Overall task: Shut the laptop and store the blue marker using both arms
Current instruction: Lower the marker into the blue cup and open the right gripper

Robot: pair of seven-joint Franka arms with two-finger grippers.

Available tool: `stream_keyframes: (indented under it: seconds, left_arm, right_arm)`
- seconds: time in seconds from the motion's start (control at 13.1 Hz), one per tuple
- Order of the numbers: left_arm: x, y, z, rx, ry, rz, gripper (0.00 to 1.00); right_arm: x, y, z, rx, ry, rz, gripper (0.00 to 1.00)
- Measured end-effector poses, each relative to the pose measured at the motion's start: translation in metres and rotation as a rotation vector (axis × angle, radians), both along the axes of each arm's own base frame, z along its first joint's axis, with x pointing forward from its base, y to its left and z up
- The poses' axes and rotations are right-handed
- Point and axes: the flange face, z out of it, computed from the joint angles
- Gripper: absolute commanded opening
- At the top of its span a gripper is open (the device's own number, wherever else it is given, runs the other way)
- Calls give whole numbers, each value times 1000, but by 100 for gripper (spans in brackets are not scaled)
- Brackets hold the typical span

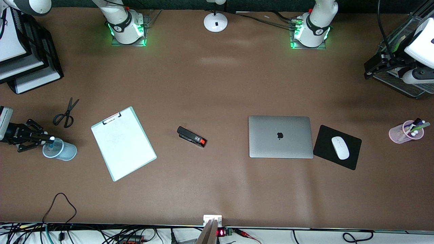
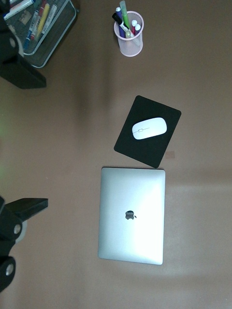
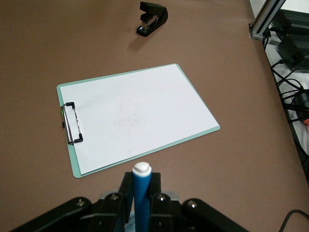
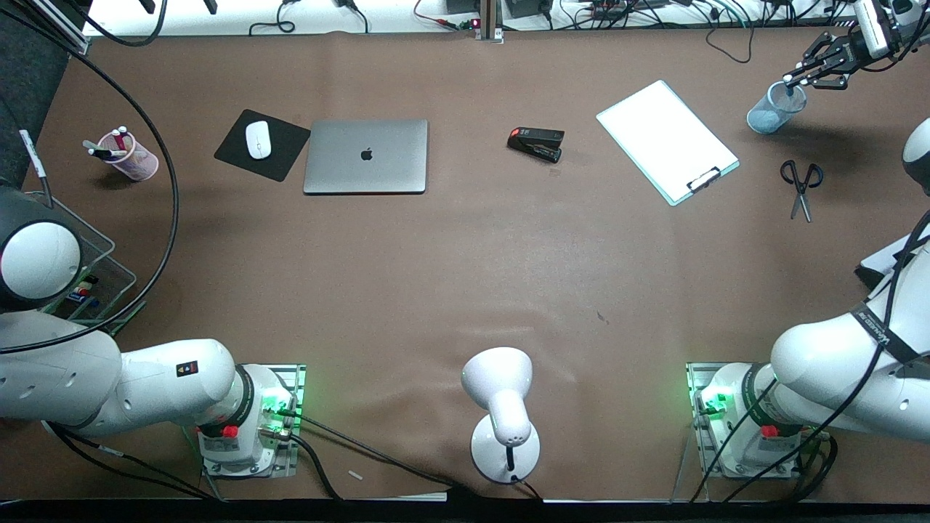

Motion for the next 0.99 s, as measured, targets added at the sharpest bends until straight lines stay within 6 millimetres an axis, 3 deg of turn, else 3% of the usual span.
stream_keyframes:
  seconds: [0.76,0.99]
  left_arm:
    - [-2,-3,-9,-7,1,-30,100]
    - [-11,6,-14,-21,-4,-37,100]
  right_arm:
    - [-4,-8,-20,12,-16,31,0]
    - [-5,-7,-36,28,0,24,0]
